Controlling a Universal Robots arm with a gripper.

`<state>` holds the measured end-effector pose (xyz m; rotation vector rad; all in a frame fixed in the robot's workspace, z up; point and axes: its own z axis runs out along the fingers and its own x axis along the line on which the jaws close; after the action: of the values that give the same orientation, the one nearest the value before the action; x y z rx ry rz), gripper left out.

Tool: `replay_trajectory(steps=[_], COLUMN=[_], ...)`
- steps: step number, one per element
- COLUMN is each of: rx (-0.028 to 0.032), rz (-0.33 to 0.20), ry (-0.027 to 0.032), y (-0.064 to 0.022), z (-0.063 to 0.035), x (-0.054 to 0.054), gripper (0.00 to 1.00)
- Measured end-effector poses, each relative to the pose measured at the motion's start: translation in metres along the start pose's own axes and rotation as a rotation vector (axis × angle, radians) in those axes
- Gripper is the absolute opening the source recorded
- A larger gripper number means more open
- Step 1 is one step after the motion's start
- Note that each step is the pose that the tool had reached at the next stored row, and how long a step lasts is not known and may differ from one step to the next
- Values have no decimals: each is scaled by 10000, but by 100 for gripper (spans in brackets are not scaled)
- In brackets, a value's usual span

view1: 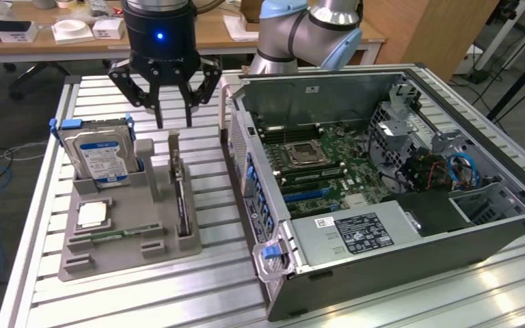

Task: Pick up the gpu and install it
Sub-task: 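Pick up the gpu and move the gpu toward the slot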

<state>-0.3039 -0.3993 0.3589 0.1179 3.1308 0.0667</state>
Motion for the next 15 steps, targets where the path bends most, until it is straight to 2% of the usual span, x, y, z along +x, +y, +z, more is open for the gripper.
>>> replay_trajectory(steps=[15], rx=[0], rz=[0], ry=[0], y=[-2], z=[44], x=[0], gripper=[47])
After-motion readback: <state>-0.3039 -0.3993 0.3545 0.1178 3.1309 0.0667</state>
